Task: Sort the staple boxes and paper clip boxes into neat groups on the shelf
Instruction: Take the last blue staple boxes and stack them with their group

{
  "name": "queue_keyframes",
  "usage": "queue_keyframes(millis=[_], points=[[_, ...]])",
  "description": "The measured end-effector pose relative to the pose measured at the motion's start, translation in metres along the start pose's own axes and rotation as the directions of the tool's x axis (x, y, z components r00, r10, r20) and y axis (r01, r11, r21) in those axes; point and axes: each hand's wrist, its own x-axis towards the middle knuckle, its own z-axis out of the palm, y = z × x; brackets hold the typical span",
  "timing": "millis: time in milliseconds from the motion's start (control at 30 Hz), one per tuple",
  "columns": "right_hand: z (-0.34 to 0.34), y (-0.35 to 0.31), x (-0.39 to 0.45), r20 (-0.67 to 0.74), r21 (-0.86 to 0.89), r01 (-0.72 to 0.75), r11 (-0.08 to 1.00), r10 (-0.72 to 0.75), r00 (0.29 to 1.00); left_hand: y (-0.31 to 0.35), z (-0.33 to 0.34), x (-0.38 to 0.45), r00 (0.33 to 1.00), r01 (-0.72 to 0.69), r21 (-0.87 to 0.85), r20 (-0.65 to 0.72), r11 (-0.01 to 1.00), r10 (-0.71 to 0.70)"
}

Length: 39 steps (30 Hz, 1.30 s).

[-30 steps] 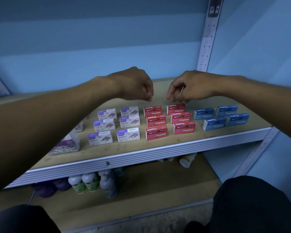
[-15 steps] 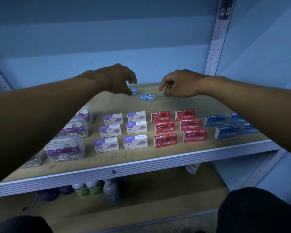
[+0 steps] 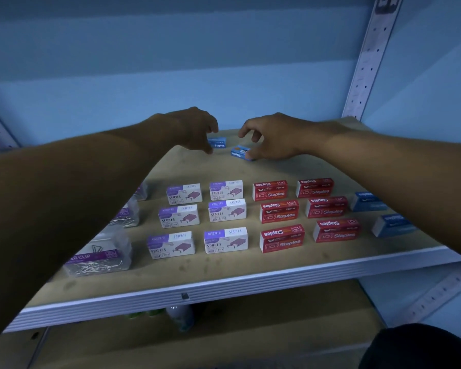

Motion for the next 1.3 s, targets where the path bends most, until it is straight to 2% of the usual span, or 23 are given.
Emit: queue_keyframes(millis=[233, 400, 767, 1067, 1300], points=[[0.010, -0.002, 0.016, 0.006, -0.068, 0.042, 0.997, -0.041, 0.999, -0.009, 0.011, 0.018, 1.000, -0.011, 0.022, 0.014, 1.000, 0.011], [0.013, -0.005, 0.016, 0.011, -0.082, 0.096, 0.992, -0.096, 0.995, -0.006, 0.015, 0.021, 0.997, -0.071, 0.014, 0.005, 0.997, 0.071], [0.010, -0.005, 0.007, 0.003, -0.032, 0.114, 0.993, -0.114, 0.993, 0.000, 0.005, 0.005, 0.997, -0.071, -0.076, -0.039, 0.995, 0.068], [-0.004, -0.001, -0.013, 0.020, 0.132, 0.042, 0.990, -0.045, 0.999, 0.008, 0.003, -0.012, 0.999, -0.043, -0.151, -0.037, 0.988, 0.037], [-0.009, 0.005, -0.023, 0.037, 0.235, -0.007, 0.972, -0.001, 0.999, 0.017, 0.000, -0.021, 0.992, -0.085, -0.254, -0.113, 0.963, 0.057]])
